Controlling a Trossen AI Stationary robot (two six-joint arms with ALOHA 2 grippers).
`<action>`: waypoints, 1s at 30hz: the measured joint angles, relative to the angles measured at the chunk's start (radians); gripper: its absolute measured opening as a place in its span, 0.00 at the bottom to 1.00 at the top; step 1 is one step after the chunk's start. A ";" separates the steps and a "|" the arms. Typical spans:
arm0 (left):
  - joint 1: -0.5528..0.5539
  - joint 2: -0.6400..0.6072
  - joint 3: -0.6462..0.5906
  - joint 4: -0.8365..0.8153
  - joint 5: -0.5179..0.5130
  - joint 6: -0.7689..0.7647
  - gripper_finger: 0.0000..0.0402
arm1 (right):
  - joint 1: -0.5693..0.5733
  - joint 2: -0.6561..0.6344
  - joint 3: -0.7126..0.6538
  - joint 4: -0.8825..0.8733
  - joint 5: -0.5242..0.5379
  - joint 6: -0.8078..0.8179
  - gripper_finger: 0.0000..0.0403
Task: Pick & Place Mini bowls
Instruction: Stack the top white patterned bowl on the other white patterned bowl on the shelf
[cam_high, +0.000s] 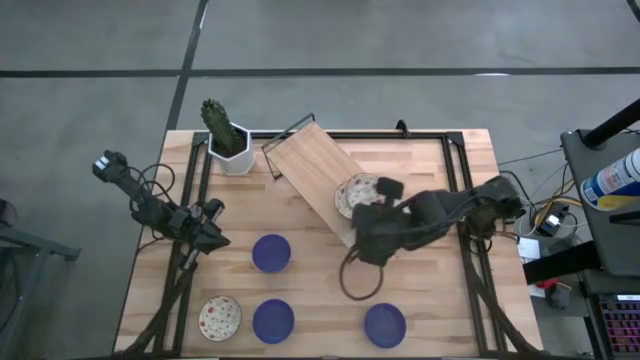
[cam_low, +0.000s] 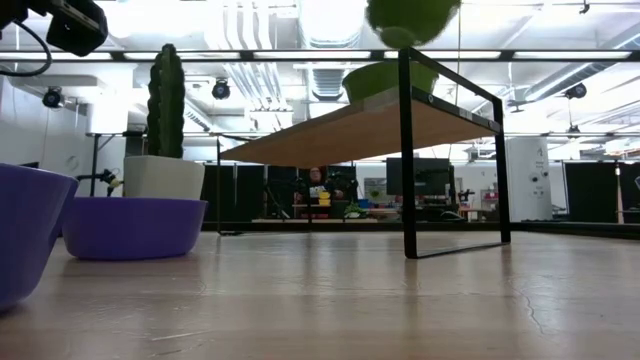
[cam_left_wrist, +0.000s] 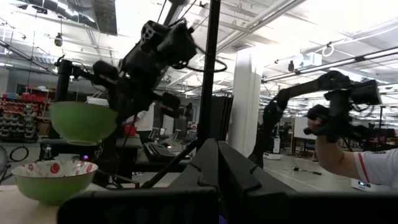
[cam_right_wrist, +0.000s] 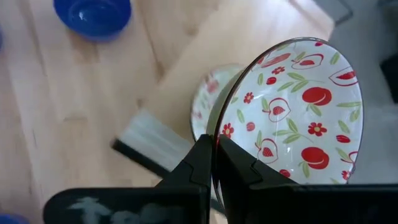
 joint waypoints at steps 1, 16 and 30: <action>0.000 0.000 0.000 0.000 0.000 0.000 0.00 | 0.000 -0.024 -0.034 0.000 -0.001 0.012 0.03; 0.000 0.000 0.000 0.011 -0.006 0.021 0.00 | -0.006 -0.096 -0.258 0.022 0.014 -0.267 0.03; 0.000 0.001 0.000 0.010 -0.003 0.023 0.00 | -0.024 0.016 -0.161 0.069 0.017 -0.422 0.03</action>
